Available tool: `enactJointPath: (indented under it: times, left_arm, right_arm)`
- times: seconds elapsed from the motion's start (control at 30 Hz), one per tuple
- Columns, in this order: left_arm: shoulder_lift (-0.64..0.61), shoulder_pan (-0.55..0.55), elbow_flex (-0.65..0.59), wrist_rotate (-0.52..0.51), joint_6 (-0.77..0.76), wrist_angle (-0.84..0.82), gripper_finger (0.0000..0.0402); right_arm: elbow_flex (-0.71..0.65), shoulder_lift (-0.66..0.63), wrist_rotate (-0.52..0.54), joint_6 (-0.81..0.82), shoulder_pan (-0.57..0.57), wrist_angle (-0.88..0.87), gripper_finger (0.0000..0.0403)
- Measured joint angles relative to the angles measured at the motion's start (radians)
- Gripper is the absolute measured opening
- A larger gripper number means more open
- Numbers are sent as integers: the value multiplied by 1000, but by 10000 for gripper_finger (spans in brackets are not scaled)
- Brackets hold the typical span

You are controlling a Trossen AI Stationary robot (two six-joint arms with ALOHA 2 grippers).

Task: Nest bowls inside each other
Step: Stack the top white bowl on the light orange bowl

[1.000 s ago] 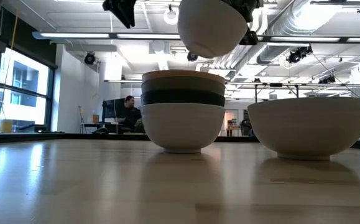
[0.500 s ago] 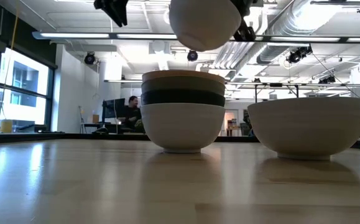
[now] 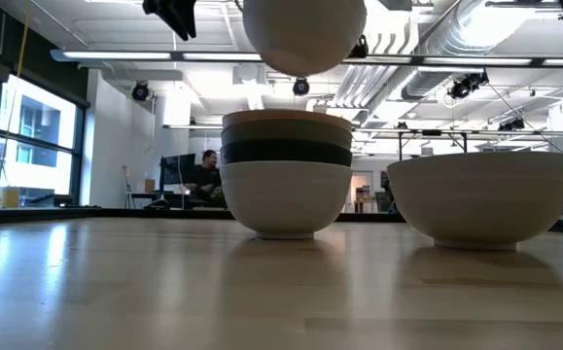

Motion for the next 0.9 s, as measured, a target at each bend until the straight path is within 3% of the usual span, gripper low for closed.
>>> enactJointPath:
  times: [0.13,0.2,0.3,0.9]
  left_arm:
    - [-11,-2,0,15,0,0,156]
    - [-18,-2,0,15,0,0,156]
    - [-32,2,0,-1,2,0,156]
    - [-101,90,1,40,27,0,156]
  right_arm:
    - [215,132,56,-32,0,-169,0]
    - [282,182,69,-32,-1,-171,0]
    - [232,178,15,-19,-2,-132,0]
    - [203,199,81,10,1,-158,0]
